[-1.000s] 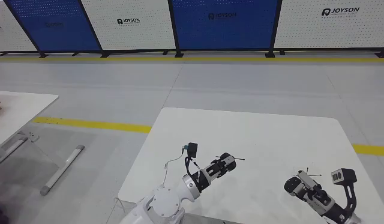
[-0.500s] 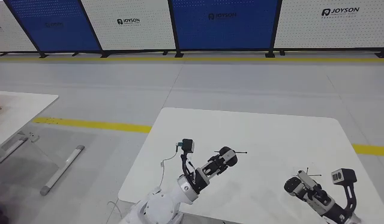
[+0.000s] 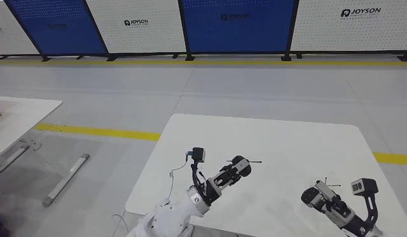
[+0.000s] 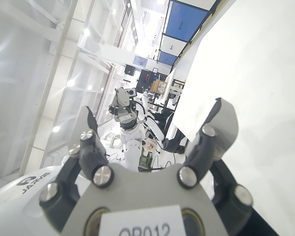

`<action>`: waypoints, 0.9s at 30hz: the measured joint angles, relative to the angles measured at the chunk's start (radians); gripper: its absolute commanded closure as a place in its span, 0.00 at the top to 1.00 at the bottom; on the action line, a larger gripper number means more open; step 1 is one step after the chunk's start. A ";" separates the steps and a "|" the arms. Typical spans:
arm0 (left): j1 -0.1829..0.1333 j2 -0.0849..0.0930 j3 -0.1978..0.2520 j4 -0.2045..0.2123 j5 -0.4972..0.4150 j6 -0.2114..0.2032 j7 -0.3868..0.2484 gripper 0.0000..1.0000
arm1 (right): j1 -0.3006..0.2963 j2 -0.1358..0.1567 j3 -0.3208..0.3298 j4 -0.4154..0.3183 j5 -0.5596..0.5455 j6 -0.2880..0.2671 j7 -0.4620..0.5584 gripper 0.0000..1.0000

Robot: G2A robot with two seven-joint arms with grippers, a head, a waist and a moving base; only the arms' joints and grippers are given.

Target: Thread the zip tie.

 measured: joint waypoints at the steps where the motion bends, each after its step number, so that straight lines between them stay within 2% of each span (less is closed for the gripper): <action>1: -0.015 -0.002 0.013 0.019 0.006 0.018 -0.003 0.00 | 0.000 0.000 0.000 0.000 0.000 0.000 0.000 1.00; 3: -0.053 -0.009 0.047 0.068 0.013 0.055 -0.015 0.00 | 0.000 0.000 0.000 0.000 0.000 0.000 0.000 1.00; 6: -0.097 -0.017 0.093 0.129 0.030 0.088 -0.044 0.00 | 0.000 0.000 0.000 0.000 0.000 0.000 0.000 1.00; 9: -0.123 -0.023 0.124 0.182 0.018 0.102 -0.069 0.00 | 0.000 0.000 0.000 0.000 0.000 0.000 0.000 1.00; 11: -0.132 -0.026 0.133 0.205 0.003 0.095 -0.072 0.00 | 0.000 0.000 0.000 0.000 0.000 0.000 0.000 1.00; 22: -0.131 -0.027 0.135 0.208 -0.010 0.085 -0.071 0.00 | 0.000 0.000 0.000 0.000 0.000 0.000 0.000 1.00; 25: -0.115 -0.022 0.119 0.204 -0.049 0.041 -0.108 0.00 | 0.000 0.000 0.000 0.000 0.000 0.000 0.000 1.00; 27: -0.093 -0.014 0.091 0.197 -0.093 -0.004 -0.160 0.00 | 0.000 0.000 0.000 0.000 0.000 0.000 0.000 1.00</action>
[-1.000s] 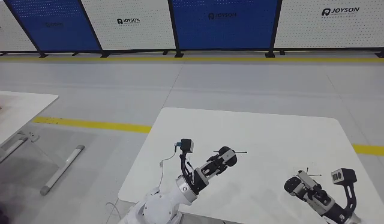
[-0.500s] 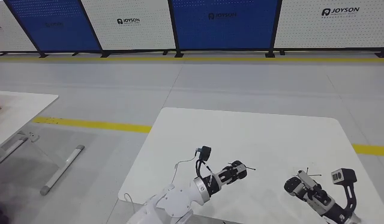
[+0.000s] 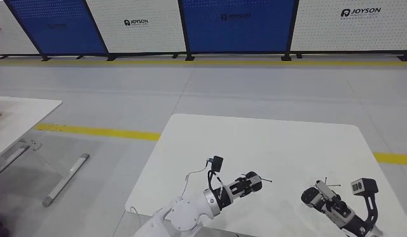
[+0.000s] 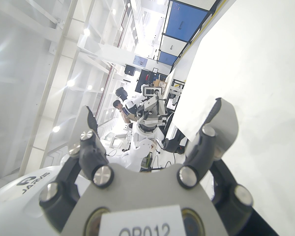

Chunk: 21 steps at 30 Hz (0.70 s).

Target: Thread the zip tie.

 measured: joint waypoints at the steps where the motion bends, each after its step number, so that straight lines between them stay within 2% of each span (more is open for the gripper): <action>1: 0.010 0.004 -0.014 -0.001 -0.020 -0.017 -0.027 0.00 | 0.000 0.000 0.000 0.000 0.000 0.000 0.000 1.00; 3: 0.031 0.014 -0.051 0.002 -0.053 -0.048 -0.086 0.00 | 0.000 0.000 0.000 0.000 0.000 0.000 0.000 1.00; 6: 0.061 0.026 -0.087 0.006 -0.071 -0.086 -0.140 0.00 | 0.000 0.000 0.000 0.000 0.000 0.000 0.000 1.00; 8: 0.071 0.030 -0.101 0.008 -0.047 -0.084 -0.130 0.00 | 0.000 0.000 0.000 0.000 0.000 0.000 0.000 1.00; 10: 0.073 0.031 -0.105 0.007 -0.012 -0.079 -0.108 0.00 | 0.000 0.000 0.000 0.000 0.000 0.000 0.000 1.00; 16: 0.072 0.030 -0.103 0.007 -0.018 -0.078 -0.110 0.00 | 0.000 0.000 0.000 0.000 0.000 0.000 0.000 1.00; 19: 0.058 0.026 -0.093 0.008 -0.052 -0.074 -0.102 0.00 | 0.000 0.000 0.000 0.000 0.000 0.000 0.000 1.00; 21: 0.048 0.025 -0.092 0.001 -0.097 -0.093 -0.109 0.00 | 0.000 0.000 0.000 0.000 0.000 0.000 0.000 1.00</action>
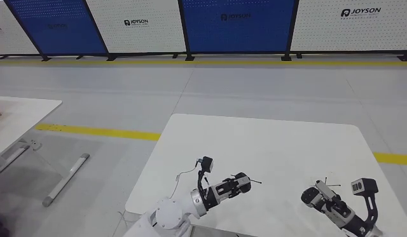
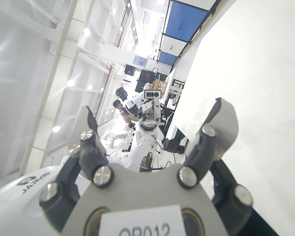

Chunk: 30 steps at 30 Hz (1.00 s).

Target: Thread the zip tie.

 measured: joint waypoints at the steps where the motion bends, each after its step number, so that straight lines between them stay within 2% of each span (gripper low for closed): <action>1: -0.002 0.000 -0.002 -0.007 -0.017 -0.012 -0.004 0.00 | 0.000 0.000 0.000 0.000 0.000 0.000 0.000 1.00; 3: -0.002 0.000 -0.013 -0.029 -0.034 -0.046 -0.001 0.00 | 0.000 0.000 0.000 0.000 0.000 0.000 0.000 1.00; 5: 0.007 0.002 -0.021 -0.049 -0.036 -0.061 0.007 0.00 | 0.000 0.000 0.000 0.000 0.000 0.000 0.000 1.00; 8: 0.014 0.005 -0.030 -0.068 -0.014 -0.040 0.015 0.00 | 0.000 0.000 0.000 0.000 0.000 0.000 0.000 1.00; 16: 0.014 0.005 -0.030 -0.067 -0.014 -0.039 0.015 0.00 | 0.000 0.000 0.000 0.000 0.000 0.000 0.000 1.00; 19: 0.008 0.004 -0.022 -0.054 0.002 -0.020 0.029 0.00 | 0.000 0.000 0.000 0.000 0.000 0.000 0.000 1.00; 24: -0.031 -0.003 0.022 -0.003 0.051 0.030 0.042 0.00 | 0.000 0.000 0.000 0.000 0.000 0.000 0.000 1.00; 30: -0.034 -0.003 0.026 0.001 0.058 0.033 0.042 0.00 | 0.000 0.000 0.000 0.000 0.000 0.000 0.000 1.00</action>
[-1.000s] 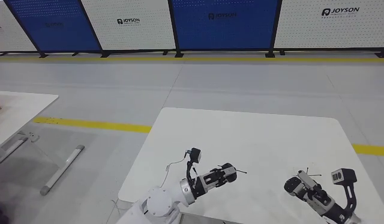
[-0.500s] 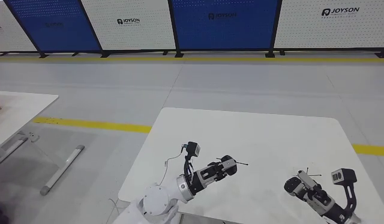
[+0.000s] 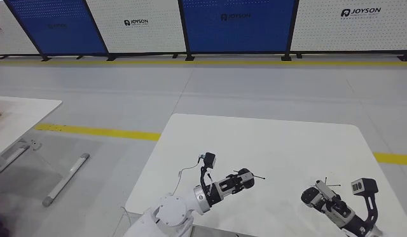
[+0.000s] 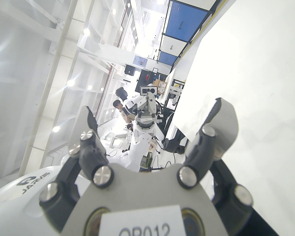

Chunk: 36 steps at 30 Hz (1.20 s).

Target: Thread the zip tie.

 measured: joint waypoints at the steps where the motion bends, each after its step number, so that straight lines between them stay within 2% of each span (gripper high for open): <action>1: 0.000 0.000 0.000 0.000 0.000 0.000 0.000 0.00 | 0.000 0.000 0.000 0.000 0.000 0.000 0.000 1.00; 8: 0.000 0.000 0.000 0.000 0.000 0.000 0.000 0.00 | 0.002 0.000 -0.007 -0.003 -0.001 0.010 0.002 1.00; 10: 0.000 0.000 0.000 0.000 0.000 0.000 0.000 0.00 | 0.014 0.002 -0.006 -0.002 0.046 0.042 0.061 1.00; 14: 0.000 0.000 0.000 0.000 0.000 0.000 0.000 0.00 | 0.037 0.013 0.076 0.008 0.087 0.092 0.147 1.00; 19: 0.000 0.000 0.000 0.000 0.000 0.000 0.000 0.00 | 0.048 0.028 0.181 -0.041 0.013 0.187 0.153 1.00; 21: 0.000 0.000 0.000 0.000 0.000 0.000 0.000 0.00 | 0.064 0.035 0.204 -0.062 -0.075 0.251 0.155 1.00; 23: 0.000 0.000 0.000 0.000 0.000 0.000 0.000 0.00 | 0.077 0.037 0.206 -0.066 -0.106 0.296 0.151 1.00; 36: 0.000 0.000 0.000 0.000 0.000 0.000 0.000 0.00 | 0.078 0.037 0.205 -0.065 -0.097 0.294 0.150 1.00</action>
